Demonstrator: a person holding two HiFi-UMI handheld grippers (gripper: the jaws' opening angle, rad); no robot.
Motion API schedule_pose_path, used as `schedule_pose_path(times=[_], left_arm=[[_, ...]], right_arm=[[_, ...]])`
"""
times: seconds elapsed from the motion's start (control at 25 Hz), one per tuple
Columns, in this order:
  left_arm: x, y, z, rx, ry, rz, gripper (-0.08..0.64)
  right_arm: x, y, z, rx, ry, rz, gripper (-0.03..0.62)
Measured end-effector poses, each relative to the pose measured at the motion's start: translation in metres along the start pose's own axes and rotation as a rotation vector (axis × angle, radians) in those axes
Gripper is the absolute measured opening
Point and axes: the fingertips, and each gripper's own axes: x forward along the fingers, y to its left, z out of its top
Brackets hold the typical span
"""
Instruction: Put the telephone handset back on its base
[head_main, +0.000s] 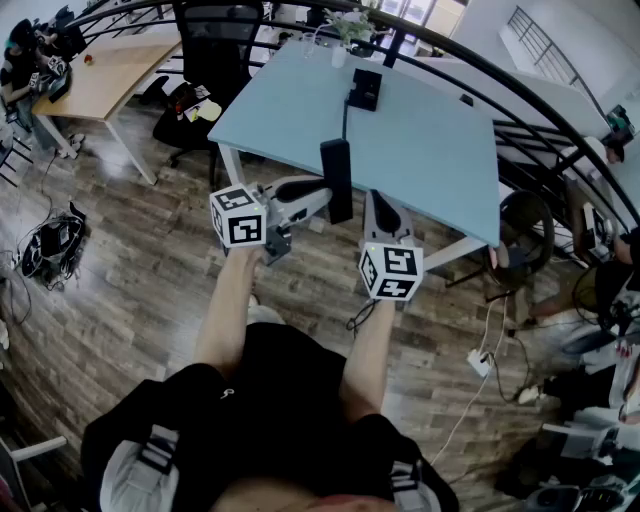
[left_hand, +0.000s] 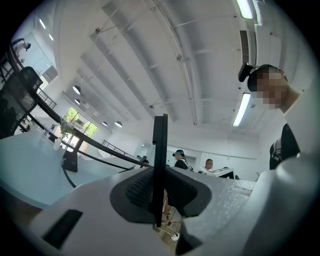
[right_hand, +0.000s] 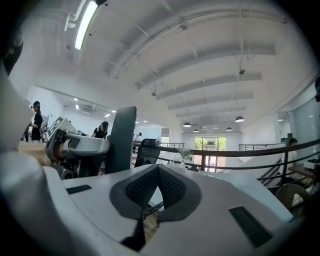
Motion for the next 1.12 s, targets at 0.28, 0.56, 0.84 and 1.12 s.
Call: schedule_pose_path(times=[0.28,0.56,0.84,1.12], left_arm=[[-0.007,0.005,0.001,0.017,0.020,0.018,0.064],[-0.003,0.005,0.009,0.032,0.002,0.018,0.064],[-0.011,0.019,0.016,0.024,-0.020,0.039,0.064],[0.001,0.045,0.017,0.029,-0.016,0.043,0.064]], right_arm=[[0.008,-0.001,0.006,0.060,-0.039,-0.021,-0.006],[0.011,-0.012,0.010,0.070,-0.055,-0.030,-0.006],[0.027,-0.001,0.010,0.057,-0.047,0.016,-0.006],[0.048,-0.019,-0.010,0.071,-0.008,0.028,-0.006]])
